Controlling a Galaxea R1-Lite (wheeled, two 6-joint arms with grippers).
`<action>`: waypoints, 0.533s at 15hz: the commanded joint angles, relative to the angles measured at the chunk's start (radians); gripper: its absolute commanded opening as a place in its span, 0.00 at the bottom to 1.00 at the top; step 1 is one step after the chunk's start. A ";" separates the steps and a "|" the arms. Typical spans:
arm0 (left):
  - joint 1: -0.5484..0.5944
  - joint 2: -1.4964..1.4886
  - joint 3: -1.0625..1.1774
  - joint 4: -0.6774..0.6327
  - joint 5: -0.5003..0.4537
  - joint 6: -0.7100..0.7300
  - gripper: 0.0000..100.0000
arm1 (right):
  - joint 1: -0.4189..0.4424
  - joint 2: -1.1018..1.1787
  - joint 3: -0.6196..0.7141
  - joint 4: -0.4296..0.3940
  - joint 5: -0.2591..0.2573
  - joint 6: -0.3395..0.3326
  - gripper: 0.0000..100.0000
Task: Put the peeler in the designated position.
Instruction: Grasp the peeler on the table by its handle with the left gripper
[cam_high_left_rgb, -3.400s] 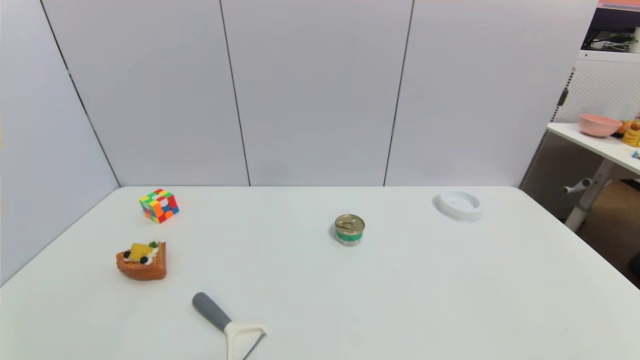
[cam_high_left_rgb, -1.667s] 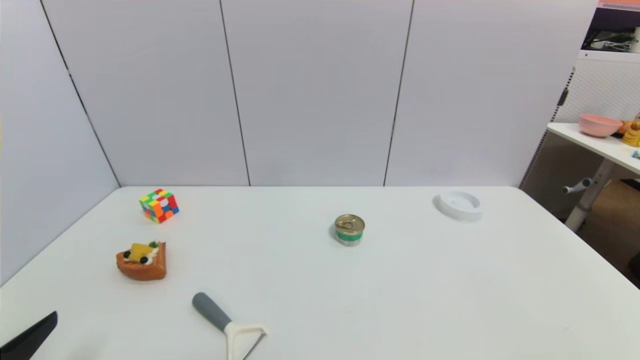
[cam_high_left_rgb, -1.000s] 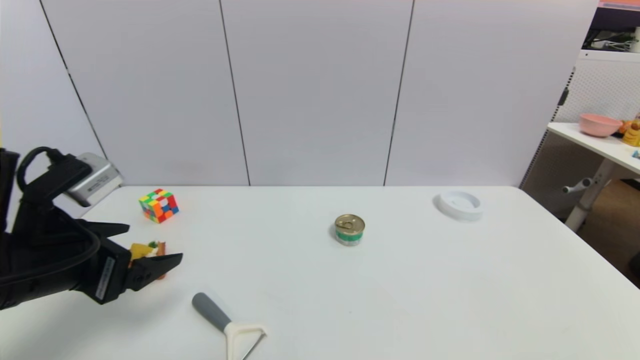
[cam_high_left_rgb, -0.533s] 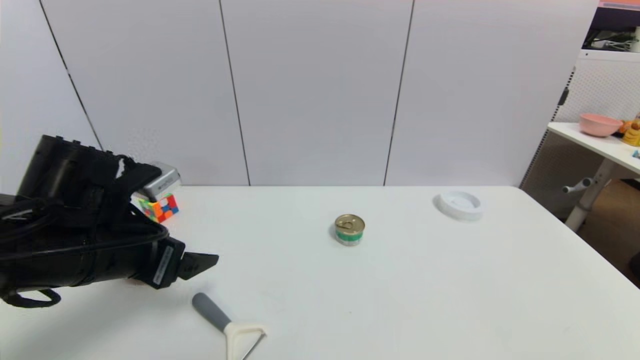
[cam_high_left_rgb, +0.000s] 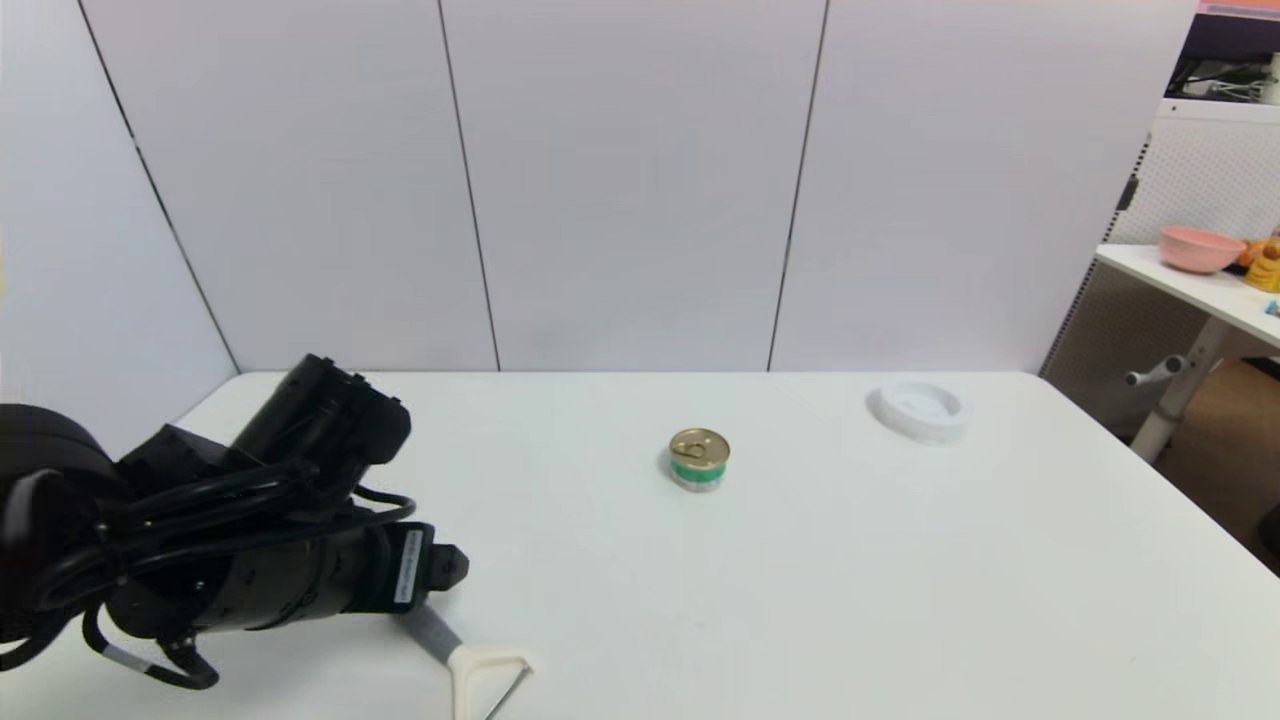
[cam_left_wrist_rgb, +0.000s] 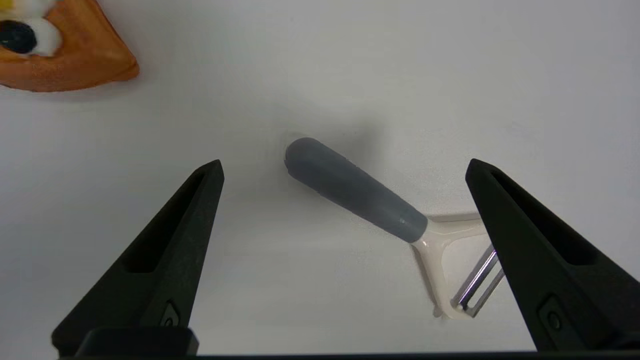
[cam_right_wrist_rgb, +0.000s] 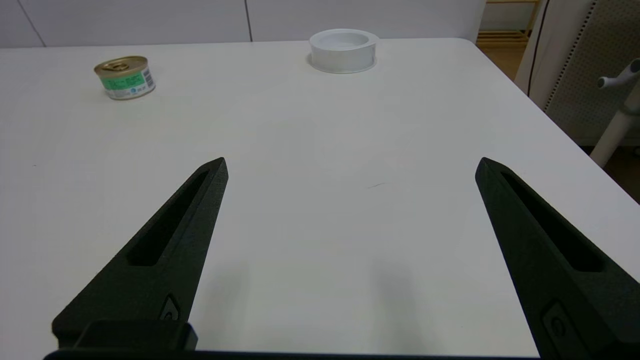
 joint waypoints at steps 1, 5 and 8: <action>-0.021 0.080 -0.017 0.004 0.073 -0.075 1.00 | 0.000 0.001 0.002 0.000 0.000 0.000 1.00; -0.092 0.140 -0.032 0.004 0.130 -0.235 1.00 | 0.000 0.001 0.002 0.000 0.000 0.000 1.00; -0.148 0.177 -0.061 0.041 0.188 -0.333 1.00 | 0.001 0.001 0.002 0.000 0.000 0.000 1.00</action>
